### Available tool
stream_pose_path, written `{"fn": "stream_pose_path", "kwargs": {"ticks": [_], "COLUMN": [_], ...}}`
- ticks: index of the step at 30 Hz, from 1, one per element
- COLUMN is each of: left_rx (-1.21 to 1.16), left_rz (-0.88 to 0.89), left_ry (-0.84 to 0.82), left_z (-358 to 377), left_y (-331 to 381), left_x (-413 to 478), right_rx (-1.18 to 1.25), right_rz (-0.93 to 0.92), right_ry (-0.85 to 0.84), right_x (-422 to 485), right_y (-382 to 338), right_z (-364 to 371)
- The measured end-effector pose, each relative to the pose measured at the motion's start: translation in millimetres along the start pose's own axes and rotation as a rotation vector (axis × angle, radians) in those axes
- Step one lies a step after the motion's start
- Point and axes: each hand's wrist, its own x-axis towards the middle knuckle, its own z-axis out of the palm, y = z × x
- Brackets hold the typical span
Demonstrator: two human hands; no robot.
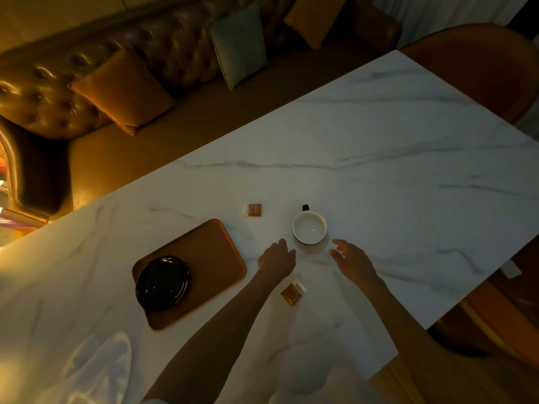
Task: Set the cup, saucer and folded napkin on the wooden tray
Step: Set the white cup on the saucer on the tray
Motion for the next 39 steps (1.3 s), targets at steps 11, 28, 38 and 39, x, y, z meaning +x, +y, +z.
{"fn": "stream_pose_path", "kwargs": {"ticks": [11,28,38,39], "left_rx": [-0.531,-1.177,-1.388,-1.408], "left_rz": [-0.054,-0.184,-0.328,-0.349], "left_ry": [-0.100,0.000,0.312,0.337], "left_z": [5.7,-17.5,-8.8,-8.7], "left_y": [26.2,-50.4,-125.6,-130.7], "left_x": [83.3,-9.3,-146.2,-157.6], "right_rx": [0.147,0.530,0.633,0.629], "right_rz": [0.100,0.019,-0.172,-0.182], "right_ry": [-0.007,-0.163,-0.497,-0.521], "right_x": [70.7,24.2,-77.0,-85.9], "right_y": [-27.7,-82.7,-136.9,-140.5], "right_z": [13.0,63.4,108.5,112.8]}}
